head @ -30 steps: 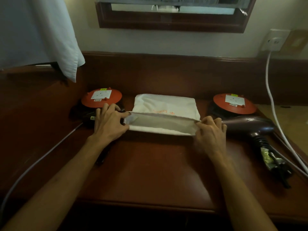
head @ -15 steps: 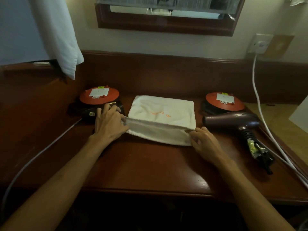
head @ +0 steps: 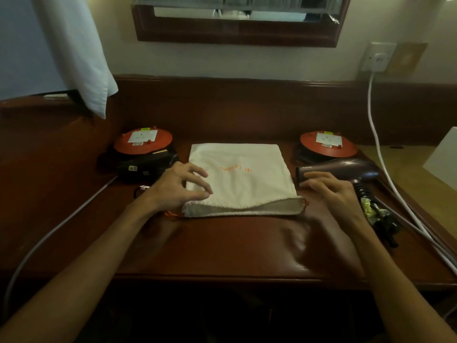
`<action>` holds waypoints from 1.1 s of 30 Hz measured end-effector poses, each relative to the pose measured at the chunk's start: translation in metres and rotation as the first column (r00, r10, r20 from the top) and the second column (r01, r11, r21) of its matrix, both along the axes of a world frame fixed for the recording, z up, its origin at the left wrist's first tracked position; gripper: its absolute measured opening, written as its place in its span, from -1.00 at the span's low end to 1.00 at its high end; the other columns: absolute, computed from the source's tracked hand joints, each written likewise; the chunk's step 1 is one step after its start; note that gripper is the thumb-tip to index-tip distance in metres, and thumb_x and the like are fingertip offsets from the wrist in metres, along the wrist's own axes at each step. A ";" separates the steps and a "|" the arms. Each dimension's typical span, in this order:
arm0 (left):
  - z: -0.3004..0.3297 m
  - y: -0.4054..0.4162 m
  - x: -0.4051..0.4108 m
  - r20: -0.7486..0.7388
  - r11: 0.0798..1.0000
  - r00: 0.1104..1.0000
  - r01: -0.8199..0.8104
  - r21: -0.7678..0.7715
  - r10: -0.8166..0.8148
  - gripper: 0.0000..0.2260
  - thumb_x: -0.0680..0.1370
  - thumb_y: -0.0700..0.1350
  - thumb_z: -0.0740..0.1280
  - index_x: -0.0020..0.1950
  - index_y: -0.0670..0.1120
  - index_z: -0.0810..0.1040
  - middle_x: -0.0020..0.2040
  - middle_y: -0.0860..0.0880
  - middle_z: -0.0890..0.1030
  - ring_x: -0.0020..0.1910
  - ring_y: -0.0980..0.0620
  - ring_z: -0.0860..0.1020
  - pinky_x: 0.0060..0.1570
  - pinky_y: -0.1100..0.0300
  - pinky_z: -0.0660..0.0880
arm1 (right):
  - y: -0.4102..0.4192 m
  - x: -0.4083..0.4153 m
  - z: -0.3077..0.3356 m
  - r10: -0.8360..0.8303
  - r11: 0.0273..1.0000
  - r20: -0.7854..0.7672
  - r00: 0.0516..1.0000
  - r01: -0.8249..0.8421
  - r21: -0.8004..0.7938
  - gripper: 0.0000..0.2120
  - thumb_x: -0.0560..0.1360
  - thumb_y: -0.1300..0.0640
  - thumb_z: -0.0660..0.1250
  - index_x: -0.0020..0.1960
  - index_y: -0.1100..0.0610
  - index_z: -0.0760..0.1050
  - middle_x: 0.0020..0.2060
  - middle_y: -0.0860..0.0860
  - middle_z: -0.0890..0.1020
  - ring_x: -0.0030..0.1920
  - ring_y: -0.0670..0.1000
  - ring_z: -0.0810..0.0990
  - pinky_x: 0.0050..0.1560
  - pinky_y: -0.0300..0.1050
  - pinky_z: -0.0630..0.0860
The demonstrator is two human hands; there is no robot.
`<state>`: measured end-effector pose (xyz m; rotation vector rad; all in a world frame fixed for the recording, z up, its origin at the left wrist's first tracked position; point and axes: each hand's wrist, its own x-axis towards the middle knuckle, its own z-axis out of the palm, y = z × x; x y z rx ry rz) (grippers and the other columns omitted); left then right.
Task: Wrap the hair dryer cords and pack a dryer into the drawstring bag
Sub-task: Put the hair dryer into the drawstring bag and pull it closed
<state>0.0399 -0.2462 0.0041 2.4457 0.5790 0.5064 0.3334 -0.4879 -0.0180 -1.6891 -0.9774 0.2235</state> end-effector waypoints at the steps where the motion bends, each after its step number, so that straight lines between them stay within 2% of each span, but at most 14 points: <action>1: 0.001 -0.005 0.011 0.054 1.000 0.999 -0.002 -0.030 0.004 -0.95 0.50 0.06 0.52 -0.05 0.21 0.74 0.20 0.18 0.58 0.24 0.16 0.45 0.24 0.07 0.34 | 0.007 -0.003 0.000 -0.021 0.999 0.066 0.998 0.022 -0.028 -0.80 0.63 0.16 0.31 0.05 0.15 0.71 0.05 -0.07 0.67 0.03 -0.20 0.62 0.08 -0.15 0.57; 3: -0.005 -0.014 0.040 0.030 0.999 0.999 -0.041 -0.005 0.041 -0.83 0.59 0.08 0.40 0.15 0.14 0.71 0.27 0.09 0.59 0.28 0.11 0.49 0.25 0.10 0.40 | 0.024 -0.009 -0.007 0.040 0.972 0.185 0.982 0.005 -0.236 -0.76 0.65 0.06 0.27 0.15 0.12 0.67 0.01 -0.03 0.69 -0.08 -0.09 0.63 0.05 -0.02 0.61; 6: -0.037 -0.023 0.074 -0.337 0.979 0.926 -0.123 0.161 0.172 -0.55 0.66 0.27 0.12 0.54 0.22 0.35 0.60 -0.06 0.27 0.57 -0.14 0.21 0.51 -0.21 0.17 | 0.034 -0.007 -0.024 0.210 0.785 0.438 0.874 0.116 -0.608 -0.71 0.67 -0.02 0.19 0.15 0.06 0.65 0.12 0.04 0.68 0.06 0.04 0.63 0.16 0.12 0.58; 9: -0.067 -0.026 0.079 -0.536 0.970 0.814 -0.126 0.210 0.222 -0.46 0.65 0.35 -0.07 0.63 0.30 -0.01 0.68 -0.06 -0.10 0.63 -0.25 -0.20 0.46 -0.39 -0.28 | 0.023 0.005 -0.038 0.202 0.717 0.518 0.831 0.235 -0.657 -0.62 0.70 0.01 0.10 0.47 0.03 0.45 0.51 0.01 0.42 0.51 0.08 0.35 0.45 0.12 0.33; 11: -0.070 -0.027 0.080 -0.544 0.965 0.806 -0.122 0.230 0.231 -0.44 0.64 0.37 -0.12 0.63 0.31 -0.08 0.68 -0.06 -0.18 0.61 -0.28 -0.29 0.42 -0.39 -0.39 | 0.018 0.007 -0.043 0.218 0.704 0.502 0.837 0.222 -0.675 -0.56 0.71 -0.01 0.05 0.57 0.01 0.30 0.59 -0.02 0.27 0.59 0.05 0.21 0.52 0.09 0.22; 13: -0.066 -0.024 0.084 -0.549 0.967 0.804 -0.126 0.221 0.230 -0.45 0.64 0.36 -0.07 0.63 0.30 -0.02 0.68 -0.08 -0.16 0.61 -0.30 -0.27 0.42 -0.39 -0.39 | 0.017 0.004 -0.040 0.198 0.737 0.508 0.838 0.215 -0.641 -0.56 0.71 -0.01 0.09 0.56 0.03 0.31 0.58 0.00 0.30 0.57 0.08 0.24 0.51 0.11 0.23; 15: -0.058 -0.027 0.091 -0.508 0.959 0.824 -0.135 0.251 0.249 -0.50 0.67 0.26 0.05 0.61 0.22 0.18 0.68 -0.12 -0.03 0.63 -0.28 -0.13 0.48 -0.36 -0.28 | 0.012 0.003 -0.027 0.061 0.837 0.574 0.816 0.272 -0.475 -0.60 0.67 0.03 0.19 0.48 0.08 0.44 0.46 0.06 0.49 0.43 0.14 0.42 0.40 0.16 0.37; 17: -0.047 -0.041 0.104 -0.391 0.956 0.893 -0.121 0.267 0.222 -0.61 0.67 0.12 0.18 0.49 0.10 0.43 0.60 -0.14 0.26 0.57 -0.19 0.19 0.52 -0.24 0.05 | 0.003 0.009 -0.008 -0.108 0.879 0.649 0.753 0.378 -0.292 -0.63 0.60 0.10 0.29 0.38 0.17 0.54 0.27 0.16 0.62 0.24 0.20 0.52 0.24 0.20 0.48; 18: -0.043 -0.050 0.112 -0.318 0.964 0.931 -0.103 0.246 0.181 -0.65 0.66 0.10 0.22 0.42 0.06 0.52 0.50 -0.11 0.41 0.47 -0.14 0.35 0.43 -0.13 0.24 | -0.004 0.014 0.003 -0.167 0.860 0.659 0.733 0.435 -0.267 -0.61 0.58 0.11 0.32 0.38 0.19 0.52 0.26 0.21 0.58 0.23 0.22 0.50 0.22 0.21 0.49; 20: -0.039 -0.069 0.134 -0.229 0.977 0.969 -0.048 0.206 0.096 -0.67 0.63 0.16 0.28 0.31 0.05 0.60 0.33 -0.06 0.55 0.29 -0.06 0.48 0.17 0.05 0.40 | -0.015 0.031 0.022 -0.221 0.736 0.616 0.756 0.544 -0.403 -0.48 0.58 0.05 0.35 0.49 0.13 0.36 0.40 0.26 0.36 0.34 0.26 0.41 0.28 0.22 0.45; 22: -0.038 -0.085 0.155 -0.225 0.978 0.973 -0.004 0.210 0.052 -0.64 0.59 0.21 0.34 0.28 0.05 0.63 0.25 -0.04 0.58 0.19 -0.03 0.52 0.01 0.14 0.38 | -0.023 0.052 0.030 -0.195 0.556 0.527 0.827 0.536 -0.635 -0.30 0.58 -0.04 0.35 0.61 0.00 0.10 0.49 0.26 0.20 0.44 0.30 0.33 0.36 0.26 0.39; 25: -0.040 -0.094 0.174 -0.211 0.979 0.976 -0.017 0.201 0.060 -0.70 0.58 0.15 0.39 0.18 0.00 0.69 0.16 -0.04 0.64 -0.03 0.05 0.52 -0.10 0.18 0.35 | -0.030 0.074 0.021 -0.120 0.409 0.349 0.929 0.367 -0.835 -0.09 0.59 -0.06 0.35 0.63 -0.15 -0.28 0.53 0.27 0.23 0.45 0.31 0.38 0.42 0.30 0.37; 28: -0.043 -0.090 0.180 -0.158 0.982 0.984 -0.053 0.181 0.083 -0.75 0.61 0.10 0.37 0.12 -0.02 0.71 0.10 -0.04 0.67 -0.11 0.06 0.48 -0.15 0.18 0.35 | -0.035 0.084 0.011 -0.104 0.467 0.369 0.924 0.373 -0.802 -0.08 0.59 -0.01 0.35 0.62 -0.18 -0.30 0.46 0.26 0.37 0.36 0.27 0.49 0.35 0.24 0.45; 33: -0.027 -0.074 0.180 -0.093 0.991 0.995 -0.026 0.132 0.039 -0.74 0.59 0.08 0.40 0.14 -0.04 0.71 0.08 0.01 0.62 -0.06 0.08 0.48 -0.20 0.26 0.34 | -0.056 0.083 0.005 -0.196 0.641 0.289 0.937 0.345 -0.685 -0.12 0.59 0.03 0.37 0.64 -0.12 -0.19 0.44 0.23 0.43 0.37 0.24 0.47 0.40 0.23 0.41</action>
